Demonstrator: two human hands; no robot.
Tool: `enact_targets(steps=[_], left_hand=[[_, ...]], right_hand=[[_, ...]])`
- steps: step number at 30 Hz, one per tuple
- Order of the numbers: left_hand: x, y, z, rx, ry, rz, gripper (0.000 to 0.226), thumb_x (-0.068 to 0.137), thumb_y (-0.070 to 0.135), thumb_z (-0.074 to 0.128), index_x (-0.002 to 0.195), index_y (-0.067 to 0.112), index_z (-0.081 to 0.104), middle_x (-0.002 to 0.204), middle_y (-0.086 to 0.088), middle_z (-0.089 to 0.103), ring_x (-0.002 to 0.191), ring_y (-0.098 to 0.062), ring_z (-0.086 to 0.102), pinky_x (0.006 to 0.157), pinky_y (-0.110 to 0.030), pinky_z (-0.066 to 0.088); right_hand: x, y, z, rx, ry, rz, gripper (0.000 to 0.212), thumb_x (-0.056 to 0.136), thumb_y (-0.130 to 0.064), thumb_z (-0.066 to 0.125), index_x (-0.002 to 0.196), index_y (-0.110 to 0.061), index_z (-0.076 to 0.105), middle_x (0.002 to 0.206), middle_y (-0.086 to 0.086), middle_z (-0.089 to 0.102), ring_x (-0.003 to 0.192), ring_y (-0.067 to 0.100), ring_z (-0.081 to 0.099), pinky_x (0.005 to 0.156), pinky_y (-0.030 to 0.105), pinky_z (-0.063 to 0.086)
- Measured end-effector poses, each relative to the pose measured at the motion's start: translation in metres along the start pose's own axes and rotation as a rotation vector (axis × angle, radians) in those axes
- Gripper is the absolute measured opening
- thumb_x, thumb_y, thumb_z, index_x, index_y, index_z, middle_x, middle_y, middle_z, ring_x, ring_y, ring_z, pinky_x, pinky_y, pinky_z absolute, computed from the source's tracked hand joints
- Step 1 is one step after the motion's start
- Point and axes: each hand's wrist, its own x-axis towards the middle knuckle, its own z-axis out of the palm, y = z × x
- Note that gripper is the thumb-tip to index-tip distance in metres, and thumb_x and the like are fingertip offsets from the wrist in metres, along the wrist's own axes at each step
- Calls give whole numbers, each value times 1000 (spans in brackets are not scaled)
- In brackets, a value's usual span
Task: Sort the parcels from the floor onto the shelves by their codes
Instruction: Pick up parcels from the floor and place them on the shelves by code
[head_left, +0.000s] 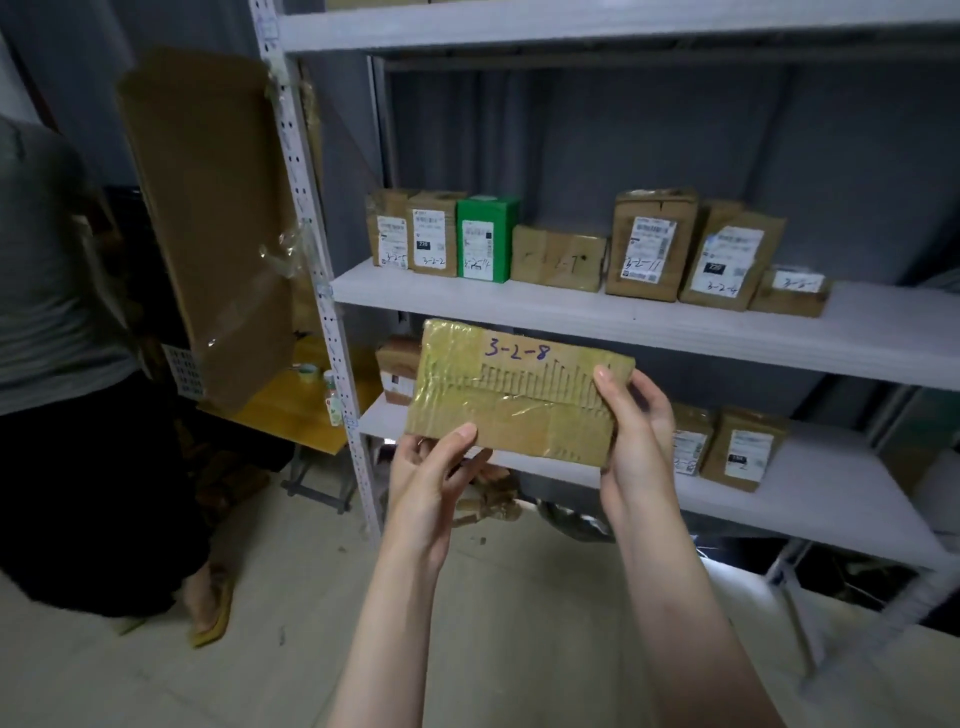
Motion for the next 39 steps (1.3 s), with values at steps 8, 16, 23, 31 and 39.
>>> enact_targets(steps=[8,16,23,31,39], left_hand=[[32,3,76,216,-112,-25,53,60,24,83,104,11,56,107,-10,70,101,-24,69,98,-45,52],[66,5,185,505,-277,124,94,54,46,84,136,17,48,119,0,68,107,-16,67,101,-40,51],[83,-13,274,694,-340,279,95,61,48,87,140,23,41,131,3,56,119,-16,55,102,-33,47],[92,-63,337,788,-449,342,70,70,33,85,128,30,46,117,16,58,103,2,55,75,-14,42],[99,-119,371,811,-552,255,79,70,31,86,136,19,45,123,8,63,106,-3,59,83,-18,46]], right_hand=[[44,-66,-19,44,32,-147,75,68,-31,81,134,-25,44,131,11,61,114,24,64,99,50,51],[106,-150,-51,86,95,-309,56,84,-25,75,133,-22,48,124,5,65,112,20,65,96,46,54],[149,-214,-91,101,132,-446,47,89,-26,72,129,-17,51,123,6,66,111,22,65,96,44,55],[188,-244,-158,59,151,-511,42,90,-30,69,127,-18,53,126,9,64,114,24,64,100,51,51],[211,-260,-218,-14,181,-565,36,87,-30,71,118,-20,56,121,7,65,115,26,63,102,52,49]])
